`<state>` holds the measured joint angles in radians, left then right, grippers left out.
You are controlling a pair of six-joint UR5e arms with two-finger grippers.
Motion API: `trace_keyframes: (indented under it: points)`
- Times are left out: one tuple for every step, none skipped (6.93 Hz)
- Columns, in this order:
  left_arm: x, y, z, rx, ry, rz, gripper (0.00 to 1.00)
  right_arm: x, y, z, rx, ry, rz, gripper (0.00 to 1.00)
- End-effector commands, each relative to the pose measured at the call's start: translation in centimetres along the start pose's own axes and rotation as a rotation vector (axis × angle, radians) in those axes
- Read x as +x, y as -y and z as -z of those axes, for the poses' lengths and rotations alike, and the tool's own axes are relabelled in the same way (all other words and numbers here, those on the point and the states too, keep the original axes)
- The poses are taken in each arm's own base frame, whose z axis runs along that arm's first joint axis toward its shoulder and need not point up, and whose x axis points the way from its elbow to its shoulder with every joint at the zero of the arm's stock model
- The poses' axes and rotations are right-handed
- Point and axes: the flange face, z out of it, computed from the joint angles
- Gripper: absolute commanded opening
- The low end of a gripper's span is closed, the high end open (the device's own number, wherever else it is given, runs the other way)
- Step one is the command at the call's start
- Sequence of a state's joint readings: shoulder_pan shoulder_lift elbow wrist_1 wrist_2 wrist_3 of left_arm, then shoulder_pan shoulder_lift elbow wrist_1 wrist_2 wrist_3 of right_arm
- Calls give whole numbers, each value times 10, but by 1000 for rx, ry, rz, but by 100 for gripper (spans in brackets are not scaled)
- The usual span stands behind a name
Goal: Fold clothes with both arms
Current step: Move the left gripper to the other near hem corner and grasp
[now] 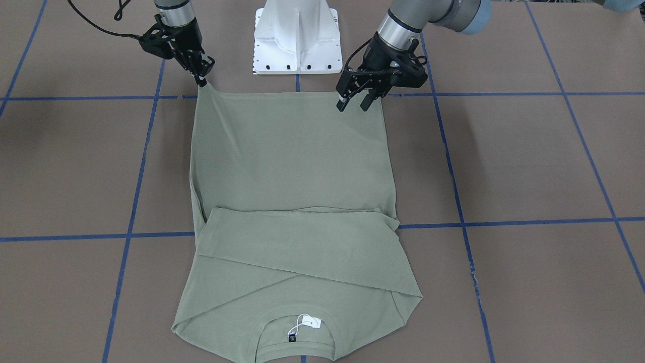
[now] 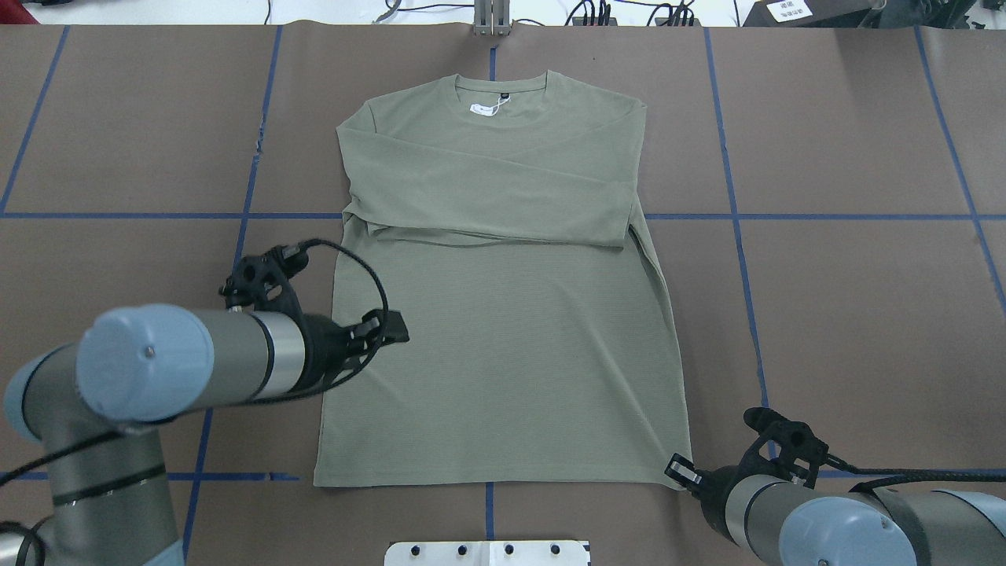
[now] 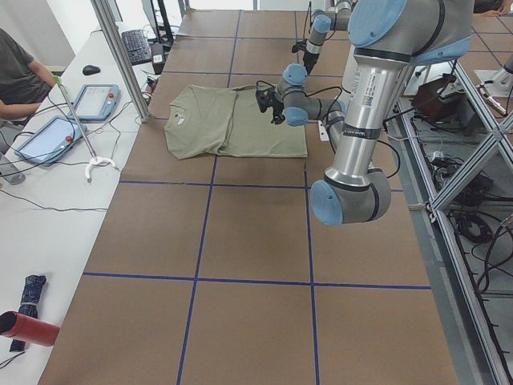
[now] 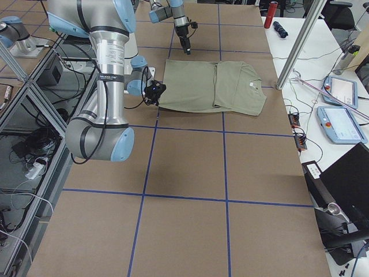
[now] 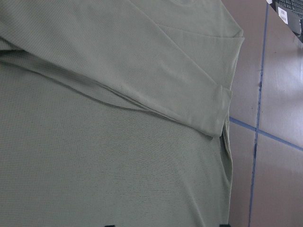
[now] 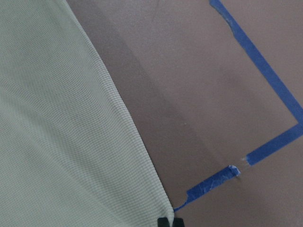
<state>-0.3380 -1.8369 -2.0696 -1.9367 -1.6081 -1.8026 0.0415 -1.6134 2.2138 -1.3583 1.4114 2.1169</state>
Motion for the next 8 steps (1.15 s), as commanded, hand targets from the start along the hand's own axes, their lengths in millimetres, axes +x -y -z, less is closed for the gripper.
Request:
trace_keyframes:
  points:
    - [-80, -66, -26, 25, 177, 36, 78, 0, 0, 2, -4, -4, 0, 0]
    - [-105, -82, -33, 20, 223, 49, 77, 0, 0, 2, -4, -2, 0, 0]
    - [-108, -86, -34, 16, 229, 63, 76, 0, -1, 2, -5, -5, 1, 0]
    - [-109, -89, -36, 14, 234, 73, 74, -1, -1, 2, -6, -1, 1, 0]
    - [-108, -91, -36, 11, 231, 72, 73, -1, -1, 2, -4, -2, 0, 0]
    - [-109, -93, -39, 8, 237, 69, 71, -1, -1, 3, -8, -1, 1, 0]
    - [-109, -94, -38, 7, 236, 70, 65, -1, -1, 3, -8, -1, 1, 0]
    - [-111, -94, -41, 9, 242, 71, 60, -1, -1, 3, -8, -1, 1, 0]
